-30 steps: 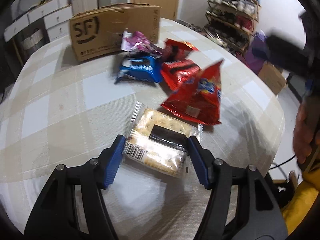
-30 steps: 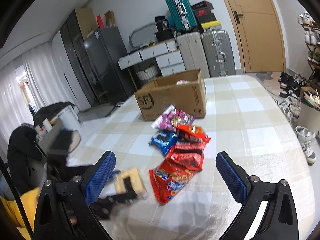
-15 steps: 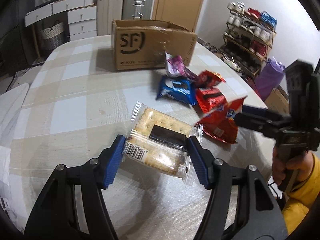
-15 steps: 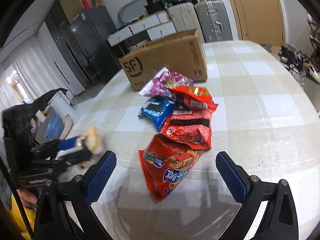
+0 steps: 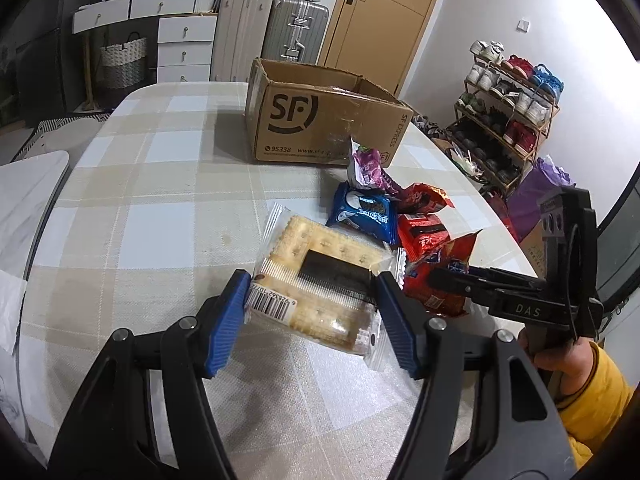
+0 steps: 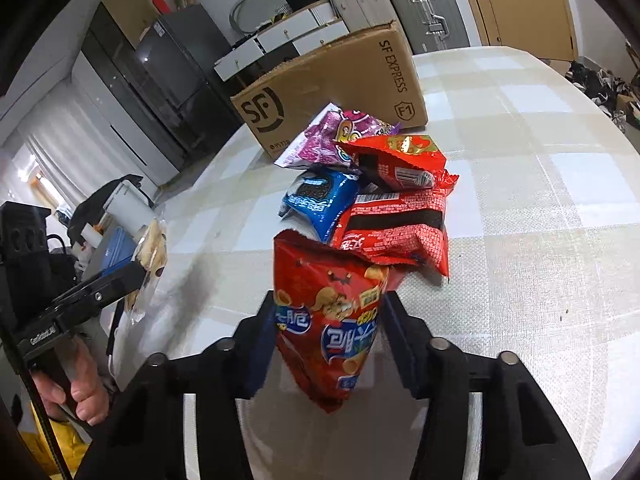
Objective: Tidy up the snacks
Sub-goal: 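Lift the cracker pack and red chip bag and carry both over the SF box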
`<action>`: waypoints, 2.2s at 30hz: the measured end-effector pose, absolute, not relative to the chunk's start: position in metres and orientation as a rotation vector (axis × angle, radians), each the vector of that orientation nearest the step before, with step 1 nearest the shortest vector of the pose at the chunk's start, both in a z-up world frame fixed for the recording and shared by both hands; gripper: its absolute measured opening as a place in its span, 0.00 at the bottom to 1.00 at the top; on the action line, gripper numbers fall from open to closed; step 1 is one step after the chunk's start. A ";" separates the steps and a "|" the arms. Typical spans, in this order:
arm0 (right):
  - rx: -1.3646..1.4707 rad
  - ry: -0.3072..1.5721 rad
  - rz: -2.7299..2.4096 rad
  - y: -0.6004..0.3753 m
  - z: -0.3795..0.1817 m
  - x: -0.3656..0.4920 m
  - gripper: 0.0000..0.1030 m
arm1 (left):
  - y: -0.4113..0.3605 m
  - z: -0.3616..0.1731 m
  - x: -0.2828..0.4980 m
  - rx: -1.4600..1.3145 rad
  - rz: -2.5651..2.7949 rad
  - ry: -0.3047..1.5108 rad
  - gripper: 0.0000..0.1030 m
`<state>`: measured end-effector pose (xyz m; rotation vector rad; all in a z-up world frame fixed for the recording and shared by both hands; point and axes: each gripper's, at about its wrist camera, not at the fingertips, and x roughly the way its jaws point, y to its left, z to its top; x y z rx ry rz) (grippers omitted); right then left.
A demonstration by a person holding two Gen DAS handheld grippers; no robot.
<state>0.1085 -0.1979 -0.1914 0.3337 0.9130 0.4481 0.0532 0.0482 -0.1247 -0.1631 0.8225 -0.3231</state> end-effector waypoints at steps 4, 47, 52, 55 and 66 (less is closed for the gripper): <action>0.339 0.891 0.478 -0.197 -0.186 0.100 0.44 | 0.052 -0.119 0.048 -0.186 -0.315 0.808 0.60; 0.352 0.477 0.637 -0.221 -0.006 0.081 0.43 | 0.047 0.022 0.044 -0.142 -0.301 0.613 0.60; 0.342 0.469 0.628 -0.223 0.007 0.109 0.43 | 0.043 0.038 0.079 -0.140 -0.294 0.604 0.60; 0.331 0.456 0.624 -0.224 0.018 0.126 0.43 | 0.040 0.047 0.100 -0.135 -0.287 0.596 0.60; 0.278 0.472 0.596 -0.214 0.046 0.213 0.43 | 0.022 0.077 0.190 -0.109 -0.284 0.600 0.60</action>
